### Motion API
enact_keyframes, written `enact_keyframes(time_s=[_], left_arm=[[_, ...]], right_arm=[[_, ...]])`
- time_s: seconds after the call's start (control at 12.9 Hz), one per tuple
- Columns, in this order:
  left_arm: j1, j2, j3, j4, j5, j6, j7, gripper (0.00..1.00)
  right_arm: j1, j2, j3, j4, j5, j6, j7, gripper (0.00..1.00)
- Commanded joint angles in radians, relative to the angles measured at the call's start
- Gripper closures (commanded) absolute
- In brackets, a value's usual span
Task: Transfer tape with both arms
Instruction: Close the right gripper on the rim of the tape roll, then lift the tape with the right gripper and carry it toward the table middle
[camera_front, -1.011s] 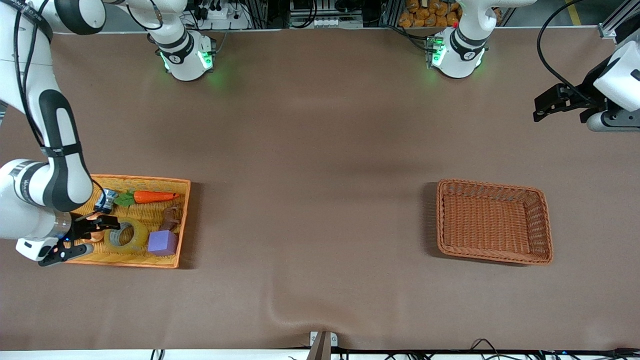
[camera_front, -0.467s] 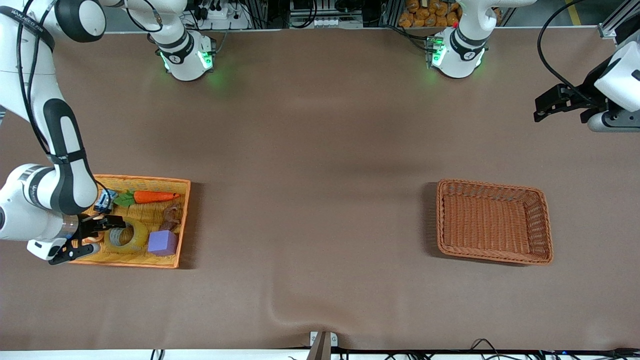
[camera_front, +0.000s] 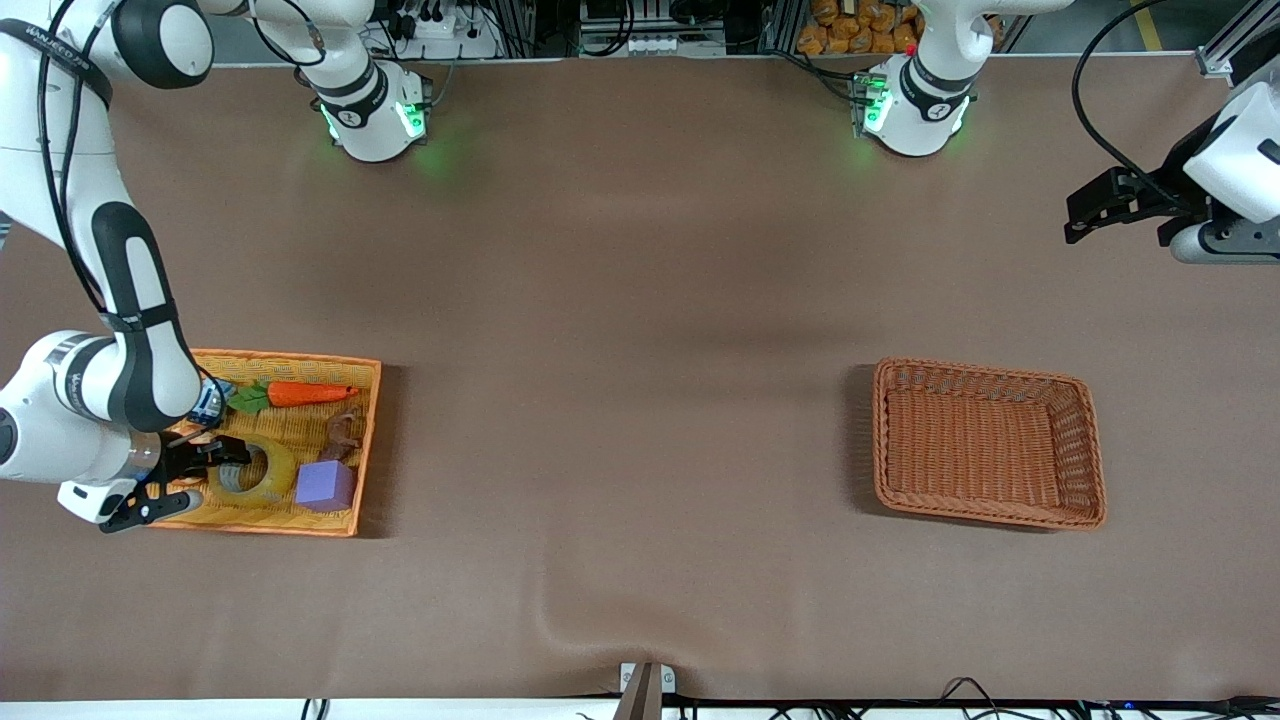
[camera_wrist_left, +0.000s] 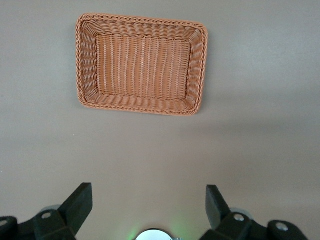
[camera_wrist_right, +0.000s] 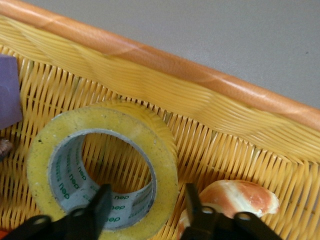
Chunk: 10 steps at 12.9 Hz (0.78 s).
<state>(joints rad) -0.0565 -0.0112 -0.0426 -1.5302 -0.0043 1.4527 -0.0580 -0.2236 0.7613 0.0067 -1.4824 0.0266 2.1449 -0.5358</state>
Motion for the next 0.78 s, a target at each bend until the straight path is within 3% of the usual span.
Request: enact_keyframes(time_s=[0.0,0.39,0.7], left_arm=[[0.003,-0.006,-0.008,0.009,-0.019,-0.012,-0.011,0.00],[-0.003,0.002,-0.008,0.015,-0.014,-0.008,-0.011,0.00],[-0.002,0.028,-0.007,0.028,-0.010,-0.005,-0.011,0.00]], right_arm=[[-0.006,0.010,0.007,0.024,0.016,-0.003,0.002,1.00],[-0.006,-0.005,0.012,0.051,0.016,-0.014,-0.003,1.00],[0.006,-0.071,0.025,0.089,0.018,-0.081,0.000,1.00]])
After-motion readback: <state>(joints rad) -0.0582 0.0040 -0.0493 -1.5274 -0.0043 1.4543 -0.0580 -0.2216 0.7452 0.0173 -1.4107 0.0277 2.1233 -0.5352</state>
